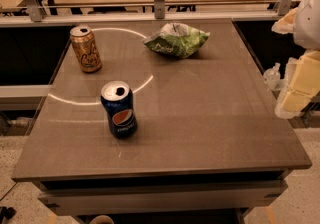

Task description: Pick green jalapeno chip bag

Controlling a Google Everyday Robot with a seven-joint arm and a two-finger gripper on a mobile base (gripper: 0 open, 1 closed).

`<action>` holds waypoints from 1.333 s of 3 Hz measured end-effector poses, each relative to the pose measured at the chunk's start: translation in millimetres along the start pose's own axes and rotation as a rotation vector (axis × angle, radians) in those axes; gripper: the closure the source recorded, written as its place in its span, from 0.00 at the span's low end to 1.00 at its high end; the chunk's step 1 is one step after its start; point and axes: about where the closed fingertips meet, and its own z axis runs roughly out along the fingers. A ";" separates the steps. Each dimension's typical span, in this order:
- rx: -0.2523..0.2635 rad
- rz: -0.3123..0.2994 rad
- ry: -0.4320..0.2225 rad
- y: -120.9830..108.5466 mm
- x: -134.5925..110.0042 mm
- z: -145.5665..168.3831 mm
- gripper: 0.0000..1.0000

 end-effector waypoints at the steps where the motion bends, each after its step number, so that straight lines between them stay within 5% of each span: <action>1: 0.000 0.000 0.000 0.0 0.0 0.0 0.00; 3: 0.153 0.178 -0.098 -34.2 -5.9 11.1 0.00; 4: 0.235 0.216 -0.185 -58.3 -8.5 30.1 0.00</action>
Offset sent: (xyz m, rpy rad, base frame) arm 0.0414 -0.0074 -0.0002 0.1607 -0.1674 -0.2518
